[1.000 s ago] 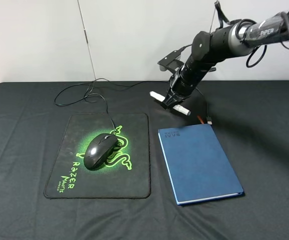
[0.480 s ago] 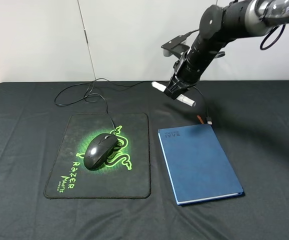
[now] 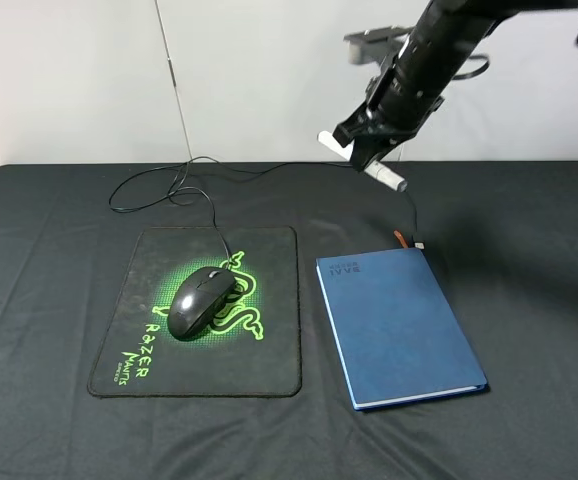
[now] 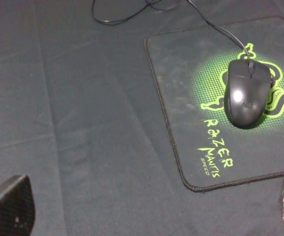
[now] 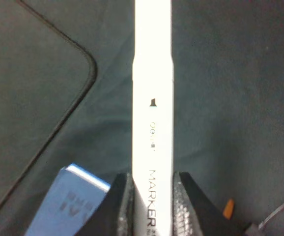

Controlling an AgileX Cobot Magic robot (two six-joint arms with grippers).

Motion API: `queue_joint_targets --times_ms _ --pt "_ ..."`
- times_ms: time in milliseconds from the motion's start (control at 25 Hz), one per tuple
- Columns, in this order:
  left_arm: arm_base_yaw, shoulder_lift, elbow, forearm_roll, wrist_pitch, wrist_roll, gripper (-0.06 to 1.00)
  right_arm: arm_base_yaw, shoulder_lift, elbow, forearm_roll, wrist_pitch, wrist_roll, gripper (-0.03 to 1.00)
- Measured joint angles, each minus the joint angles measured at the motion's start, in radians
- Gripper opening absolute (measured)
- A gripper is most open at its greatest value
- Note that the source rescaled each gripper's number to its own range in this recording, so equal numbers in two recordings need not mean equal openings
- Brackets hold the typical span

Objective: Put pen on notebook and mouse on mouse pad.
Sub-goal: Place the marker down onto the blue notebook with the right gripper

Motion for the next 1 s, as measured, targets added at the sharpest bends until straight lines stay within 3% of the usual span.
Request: queue_joint_targets --times_ms 240,760,1000 --pt "0.0 0.0 0.0 0.0 0.0 0.0 1.0 0.0 -0.101 0.083 0.0 0.031 0.051 0.0" --pt "0.0 0.0 0.0 0.0 0.0 0.0 1.0 0.0 -0.322 0.547 0.062 -0.193 0.11 0.0" --pt "0.0 0.0 0.0 0.0 0.0 0.0 1.0 0.0 -0.349 0.734 0.096 -0.362 0.158 0.0"
